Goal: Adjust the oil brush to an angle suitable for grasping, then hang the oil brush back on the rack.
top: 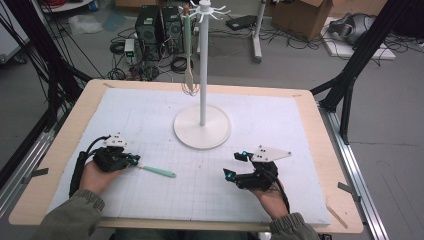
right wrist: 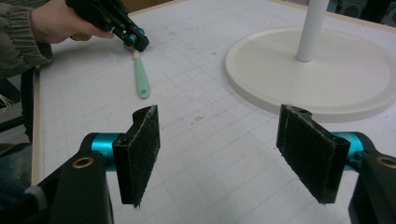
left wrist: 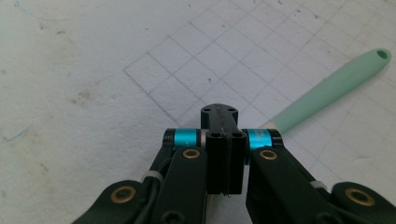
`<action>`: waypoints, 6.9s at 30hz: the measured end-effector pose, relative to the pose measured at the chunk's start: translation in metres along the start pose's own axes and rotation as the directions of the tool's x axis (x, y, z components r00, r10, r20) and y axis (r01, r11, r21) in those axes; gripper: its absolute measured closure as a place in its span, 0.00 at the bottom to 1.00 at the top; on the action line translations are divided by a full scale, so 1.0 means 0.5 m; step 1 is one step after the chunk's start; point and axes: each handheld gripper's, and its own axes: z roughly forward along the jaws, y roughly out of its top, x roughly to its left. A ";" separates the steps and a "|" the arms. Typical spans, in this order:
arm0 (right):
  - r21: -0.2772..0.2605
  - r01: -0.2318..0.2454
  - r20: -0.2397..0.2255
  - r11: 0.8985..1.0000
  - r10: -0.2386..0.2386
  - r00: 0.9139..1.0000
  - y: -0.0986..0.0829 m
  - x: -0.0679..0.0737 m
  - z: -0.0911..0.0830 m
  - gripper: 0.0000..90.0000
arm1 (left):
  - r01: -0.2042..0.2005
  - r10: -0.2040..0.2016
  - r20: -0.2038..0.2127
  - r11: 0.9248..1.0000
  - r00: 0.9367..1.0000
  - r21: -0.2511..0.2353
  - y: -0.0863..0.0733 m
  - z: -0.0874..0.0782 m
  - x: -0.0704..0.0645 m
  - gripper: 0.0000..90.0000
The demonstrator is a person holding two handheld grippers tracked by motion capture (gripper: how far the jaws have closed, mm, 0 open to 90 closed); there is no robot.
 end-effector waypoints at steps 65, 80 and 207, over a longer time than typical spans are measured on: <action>0.032 -0.001 -0.006 1.000 0.001 1.000 -0.008 0.003 0.024 0.33 | -0.093 0.094 0.162 0.996 0.982 -0.012 -0.064 -0.050 -0.066 1.00; 0.041 -0.008 -0.009 0.999 0.009 1.000 -0.009 0.004 0.027 0.33 | -0.106 0.109 0.165 0.994 0.980 -0.023 -0.069 -0.053 -0.081 0.99; 0.046 0.041 -0.069 0.998 -0.037 0.997 0.013 0.042 0.041 0.30 | -0.213 0.222 0.104 0.973 0.970 -0.087 0.031 -0.074 -0.153 0.91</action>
